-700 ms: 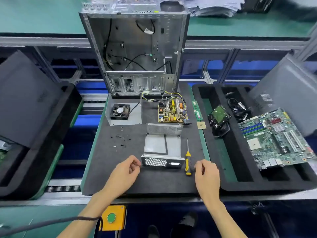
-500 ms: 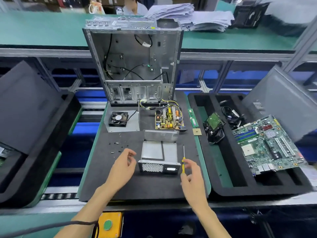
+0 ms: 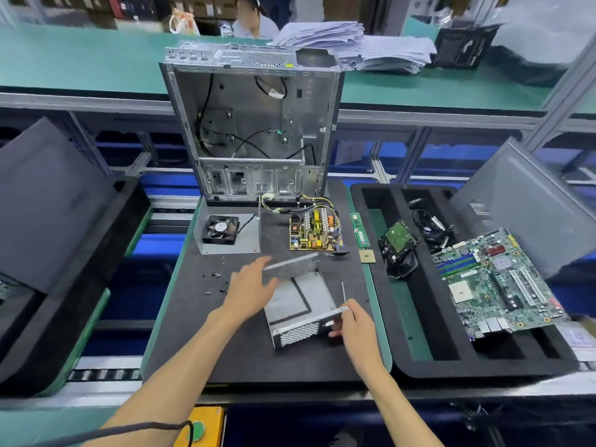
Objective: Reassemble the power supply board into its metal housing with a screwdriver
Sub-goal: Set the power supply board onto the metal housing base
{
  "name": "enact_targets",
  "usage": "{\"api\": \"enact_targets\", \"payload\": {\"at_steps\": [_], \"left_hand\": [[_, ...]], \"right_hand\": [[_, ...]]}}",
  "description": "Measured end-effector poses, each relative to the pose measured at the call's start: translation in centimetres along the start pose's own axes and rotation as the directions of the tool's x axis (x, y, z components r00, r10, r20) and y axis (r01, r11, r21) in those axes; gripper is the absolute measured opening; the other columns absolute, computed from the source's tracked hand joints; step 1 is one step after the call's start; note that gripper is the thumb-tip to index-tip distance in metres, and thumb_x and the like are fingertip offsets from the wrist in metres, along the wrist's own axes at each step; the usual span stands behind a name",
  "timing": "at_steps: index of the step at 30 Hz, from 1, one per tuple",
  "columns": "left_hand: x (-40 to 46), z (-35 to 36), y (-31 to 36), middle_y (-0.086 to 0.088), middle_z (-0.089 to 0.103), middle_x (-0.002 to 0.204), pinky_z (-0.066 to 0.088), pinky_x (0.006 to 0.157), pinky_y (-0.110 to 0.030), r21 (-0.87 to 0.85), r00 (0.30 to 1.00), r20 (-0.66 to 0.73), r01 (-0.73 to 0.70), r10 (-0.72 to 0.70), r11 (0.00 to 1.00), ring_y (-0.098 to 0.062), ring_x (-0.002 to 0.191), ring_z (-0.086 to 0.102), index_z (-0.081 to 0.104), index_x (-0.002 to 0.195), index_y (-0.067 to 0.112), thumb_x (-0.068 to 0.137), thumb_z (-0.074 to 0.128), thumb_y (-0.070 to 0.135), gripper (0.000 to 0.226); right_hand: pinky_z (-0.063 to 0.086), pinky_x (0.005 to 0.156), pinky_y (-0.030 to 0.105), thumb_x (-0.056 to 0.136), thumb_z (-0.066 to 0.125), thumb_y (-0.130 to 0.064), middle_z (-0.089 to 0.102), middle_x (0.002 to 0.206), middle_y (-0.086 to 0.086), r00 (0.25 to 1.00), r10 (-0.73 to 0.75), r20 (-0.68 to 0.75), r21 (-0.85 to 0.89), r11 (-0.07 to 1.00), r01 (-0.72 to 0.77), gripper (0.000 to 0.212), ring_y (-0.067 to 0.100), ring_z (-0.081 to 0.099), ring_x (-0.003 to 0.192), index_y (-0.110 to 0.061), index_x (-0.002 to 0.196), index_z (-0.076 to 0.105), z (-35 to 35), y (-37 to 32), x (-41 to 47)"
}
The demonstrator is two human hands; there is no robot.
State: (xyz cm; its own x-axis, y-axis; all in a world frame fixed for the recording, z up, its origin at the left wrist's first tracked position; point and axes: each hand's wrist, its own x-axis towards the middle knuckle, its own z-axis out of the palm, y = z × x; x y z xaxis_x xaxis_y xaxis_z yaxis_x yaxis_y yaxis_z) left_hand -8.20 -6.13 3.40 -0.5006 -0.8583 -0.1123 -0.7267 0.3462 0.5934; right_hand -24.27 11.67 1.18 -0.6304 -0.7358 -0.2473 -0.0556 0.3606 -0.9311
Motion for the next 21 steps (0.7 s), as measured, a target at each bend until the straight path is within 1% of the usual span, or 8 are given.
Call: {"api": "enact_targets", "payload": {"at_steps": [2,4,6,9,12,16,19,21], "left_hand": [[-0.2,-0.1,-0.4,0.003,0.063,0.101,0.046,0.085,-0.038,-0.008,1.000,-0.009,-0.012,0.012,1.000,-0.023,0.100,0.061,0.062,0.119,0.024,0.096,0.059,0.033,0.025],[-0.7,-0.3,-0.9,0.006,0.063,0.089,0.043,0.066,-0.033,-0.004,0.999,-0.035,-0.005,0.005,1.000,-0.019,0.085,0.061,0.062,0.095,0.028,0.094,0.059,0.033,0.006],[-1.5,-0.6,-1.4,0.009,0.063,0.079,0.039,0.058,-0.029,-0.010,0.999,-0.042,0.022,-0.022,1.000,-0.015,0.075,0.060,0.057,0.084,0.032,0.092,0.058,0.036,0.010],[-2.8,-0.6,-2.2,0.008,0.065,0.073,0.049,0.061,-0.032,-0.070,0.997,-0.024,0.066,-0.068,0.995,-0.012,0.070,0.062,0.057,0.083,0.030,0.092,0.059,0.043,0.016],[-4.0,-0.4,-2.6,0.007,0.065,0.072,0.050,0.063,-0.032,-0.036,0.996,0.006,0.090,-0.089,0.995,-0.011,0.068,0.062,0.053,0.088,0.032,0.092,0.059,0.044,0.014],[-5.1,0.2,-2.0,0.007,0.063,0.076,0.041,0.055,-0.029,0.036,0.990,0.048,0.129,-0.131,0.991,-0.009,0.069,0.060,0.047,0.098,0.031,0.093,0.052,0.060,0.029],[-5.6,0.7,-1.4,0.007,0.062,0.076,0.039,0.055,-0.029,0.029,0.981,0.086,0.174,-0.176,0.984,-0.010,0.068,0.060,0.044,0.093,0.031,0.093,0.038,0.072,0.041],[-5.7,0.6,-1.1,0.006,0.062,0.073,0.041,0.058,-0.031,-0.039,0.973,0.105,0.212,-0.207,0.977,-0.012,0.069,0.061,0.044,0.089,0.031,0.093,0.030,0.074,0.046]], "right_hand": [[0.055,0.068,0.042,0.106,0.037,-0.006,0.051,0.069,0.003,1.000,-0.001,-0.010,0.007,1.000,0.001,0.032,0.013,0.055,0.062,-0.012,0.076,0.046,0.0,0.0,0.9],[0.051,0.067,0.035,0.104,0.036,-0.006,0.055,0.069,0.003,1.000,-0.006,-0.028,0.019,1.000,0.007,0.030,0.013,0.056,0.062,-0.010,0.079,0.052,0.0,-0.2,1.7],[0.051,0.071,0.035,0.105,0.035,-0.008,0.062,0.074,0.000,0.999,-0.010,-0.045,0.015,1.000,0.011,0.032,0.009,0.058,0.064,-0.015,0.089,0.062,0.2,-0.6,2.3],[0.053,0.081,0.031,0.109,0.036,-0.018,0.066,0.101,-0.001,0.999,-0.033,-0.021,-0.006,0.999,0.033,0.033,0.010,0.062,0.086,-0.030,0.117,0.065,0.7,-1.2,2.9],[0.046,0.099,0.032,0.111,0.038,-0.029,0.060,0.129,-0.005,0.998,-0.064,0.008,-0.017,0.998,0.064,0.034,0.012,0.057,0.116,-0.030,0.139,0.056,1.3,-1.7,3.5],[0.045,0.076,0.017,0.110,0.042,-0.032,0.062,0.115,-0.003,0.997,-0.068,0.022,-0.054,0.996,0.069,0.038,0.017,0.061,0.108,-0.030,0.148,0.048,2.3,-2.4,4.2],[0.040,0.093,0.026,0.111,0.038,-0.027,0.060,0.131,0.002,0.996,-0.085,0.021,-0.091,0.992,0.086,0.042,0.013,0.056,0.120,-0.024,0.153,0.044,2.5,-2.9,4.8],[0.035,0.094,0.024,0.111,0.038,-0.026,0.056,0.133,0.003,0.995,-0.097,0.027,-0.142,0.985,0.100,0.045,0.009,0.053,0.119,-0.021,0.156,0.043,2.4,-3.0,5.1]]}}
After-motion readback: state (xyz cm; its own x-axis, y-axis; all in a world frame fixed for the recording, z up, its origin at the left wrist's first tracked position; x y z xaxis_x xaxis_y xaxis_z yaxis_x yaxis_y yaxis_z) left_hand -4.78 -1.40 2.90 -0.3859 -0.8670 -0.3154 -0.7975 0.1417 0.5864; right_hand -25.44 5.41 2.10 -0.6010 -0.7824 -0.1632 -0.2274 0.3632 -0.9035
